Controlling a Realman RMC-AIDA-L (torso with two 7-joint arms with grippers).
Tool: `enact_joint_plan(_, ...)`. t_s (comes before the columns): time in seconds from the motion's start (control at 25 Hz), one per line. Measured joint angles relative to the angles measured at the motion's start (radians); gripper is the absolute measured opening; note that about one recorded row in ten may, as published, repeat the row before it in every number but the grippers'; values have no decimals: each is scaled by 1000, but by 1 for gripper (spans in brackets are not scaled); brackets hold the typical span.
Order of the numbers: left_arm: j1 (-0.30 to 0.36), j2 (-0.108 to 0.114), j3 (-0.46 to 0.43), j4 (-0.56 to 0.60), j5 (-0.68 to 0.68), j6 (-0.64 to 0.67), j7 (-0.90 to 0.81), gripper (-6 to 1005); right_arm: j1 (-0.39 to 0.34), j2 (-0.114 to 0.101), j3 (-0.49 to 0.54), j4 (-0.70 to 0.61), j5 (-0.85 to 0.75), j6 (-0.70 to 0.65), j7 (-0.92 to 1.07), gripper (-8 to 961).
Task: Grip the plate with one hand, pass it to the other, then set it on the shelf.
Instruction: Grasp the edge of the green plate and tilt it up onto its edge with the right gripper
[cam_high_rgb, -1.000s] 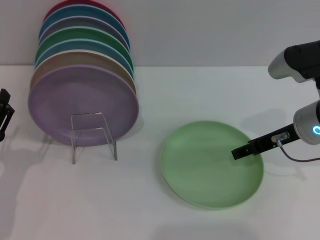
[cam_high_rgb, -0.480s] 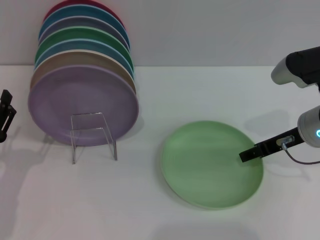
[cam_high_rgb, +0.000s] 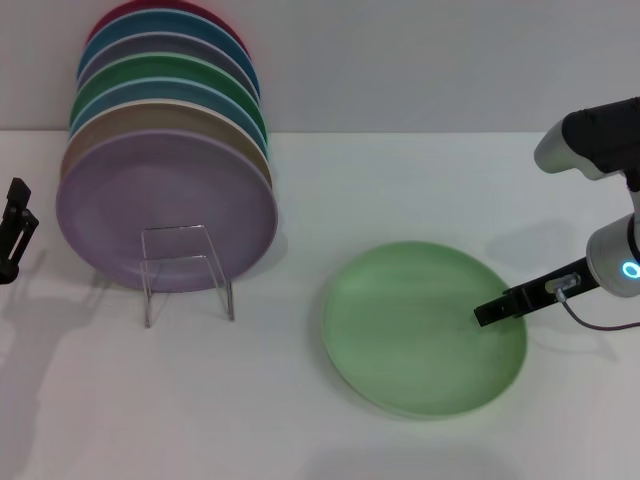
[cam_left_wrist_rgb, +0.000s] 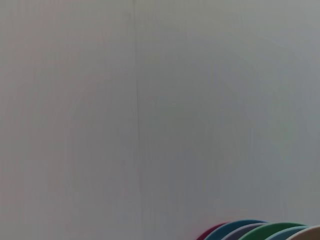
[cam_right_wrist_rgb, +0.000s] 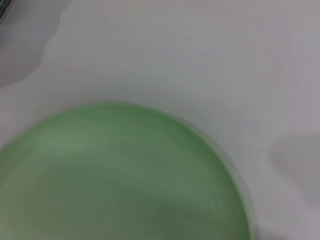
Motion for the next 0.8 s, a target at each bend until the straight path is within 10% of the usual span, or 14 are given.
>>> enact_joint_plan(0.8,-9,0,0,0,2,0,0,709,12,1,0,-19,5,-8,-23,415)
